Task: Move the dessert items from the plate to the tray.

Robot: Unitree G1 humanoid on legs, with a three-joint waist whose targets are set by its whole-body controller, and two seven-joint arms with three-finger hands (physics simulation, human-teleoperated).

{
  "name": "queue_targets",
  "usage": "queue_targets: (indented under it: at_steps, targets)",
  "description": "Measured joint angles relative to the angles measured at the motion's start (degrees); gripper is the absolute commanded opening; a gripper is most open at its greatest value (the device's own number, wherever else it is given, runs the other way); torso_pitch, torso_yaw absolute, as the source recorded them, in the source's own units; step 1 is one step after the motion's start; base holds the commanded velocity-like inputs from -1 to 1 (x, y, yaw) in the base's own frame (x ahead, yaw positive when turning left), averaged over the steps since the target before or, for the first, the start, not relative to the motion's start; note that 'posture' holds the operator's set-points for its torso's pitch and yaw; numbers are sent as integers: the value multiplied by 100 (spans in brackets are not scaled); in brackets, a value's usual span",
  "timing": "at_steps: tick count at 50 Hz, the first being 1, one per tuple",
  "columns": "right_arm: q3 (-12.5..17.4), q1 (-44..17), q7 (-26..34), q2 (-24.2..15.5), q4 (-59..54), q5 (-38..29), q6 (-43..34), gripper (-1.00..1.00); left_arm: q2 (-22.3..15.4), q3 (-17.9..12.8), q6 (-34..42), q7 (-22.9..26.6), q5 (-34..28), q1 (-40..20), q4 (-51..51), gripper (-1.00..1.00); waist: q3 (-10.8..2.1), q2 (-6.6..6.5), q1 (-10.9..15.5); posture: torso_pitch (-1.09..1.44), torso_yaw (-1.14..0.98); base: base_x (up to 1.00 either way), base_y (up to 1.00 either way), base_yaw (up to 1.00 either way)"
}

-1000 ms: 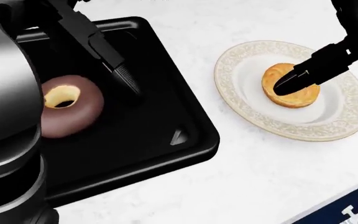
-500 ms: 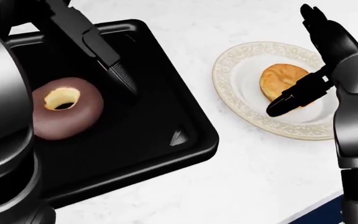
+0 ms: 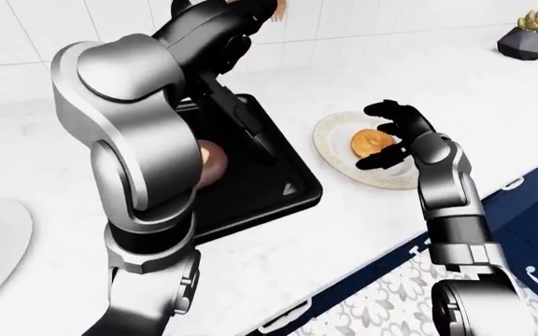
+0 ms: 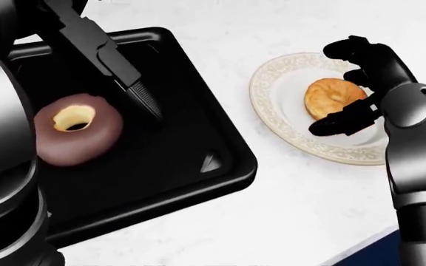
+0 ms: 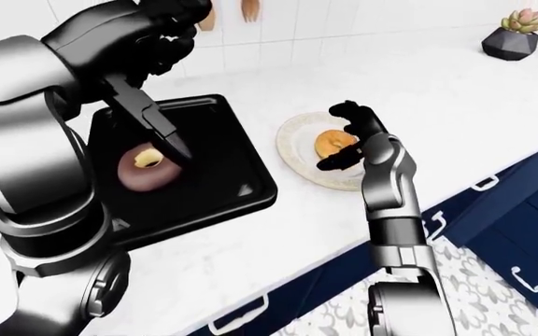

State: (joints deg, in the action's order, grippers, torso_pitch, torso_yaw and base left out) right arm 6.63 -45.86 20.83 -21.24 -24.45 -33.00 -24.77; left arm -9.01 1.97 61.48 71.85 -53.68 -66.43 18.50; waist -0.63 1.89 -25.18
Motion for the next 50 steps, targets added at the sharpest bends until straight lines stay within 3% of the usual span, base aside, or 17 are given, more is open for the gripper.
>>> queue_targets:
  at_steps: [4, 11, 15, 22, 24, 29, 41, 50]
  targets:
    - [-29, 56, -34, -21, 7, -24, 83, -3, -20, -1, 15, -18, 24, -26, 8, 100, -11, 19, 10, 0, -33, 0, 0, 0]
    - [29, 127, -198, -41, -10, -61, 238, -11, -39, 9, 42, -22, 40, -36, 27, 100, -27, 33, 49, 0, -33, 0, 0, 0]
    - [43, 152, -239, -69, -8, -76, 323, -33, -57, 20, 57, -6, 43, -89, 7, 100, -28, 43, 64, 0, -33, 0, 0, 0]
    - [161, 21, -128, -239, 330, -56, 39, -40, -178, -51, 114, 42, 18, -297, -66, 100, 73, -17, 81, 0, -33, 0, 0, 0]
    - [196, -66, -86, -292, 501, -28, -68, -50, -206, -27, 139, 75, 10, -332, -100, 100, 94, -26, 75, 0, -33, 0, 0, 0]
    - [247, -199, 54, -385, 941, 70, -288, -100, -298, -35, 185, 196, -21, -481, -151, 100, 102, -20, 57, 0, -33, 0, 0, 0]
    - [-76, -520, 949, -146, 2017, 18, -971, -100, -765, -148, 233, 936, -521, -555, -218, 100, 148, -63, 57, 0, -28, 0, 0, 0]
    - [-199, -824, 1282, 97, 2451, -186, -1255, -100, -954, -307, 61, 1459, -820, -285, -112, 100, 171, -93, 184, 0, -24, 0, 0, 0]
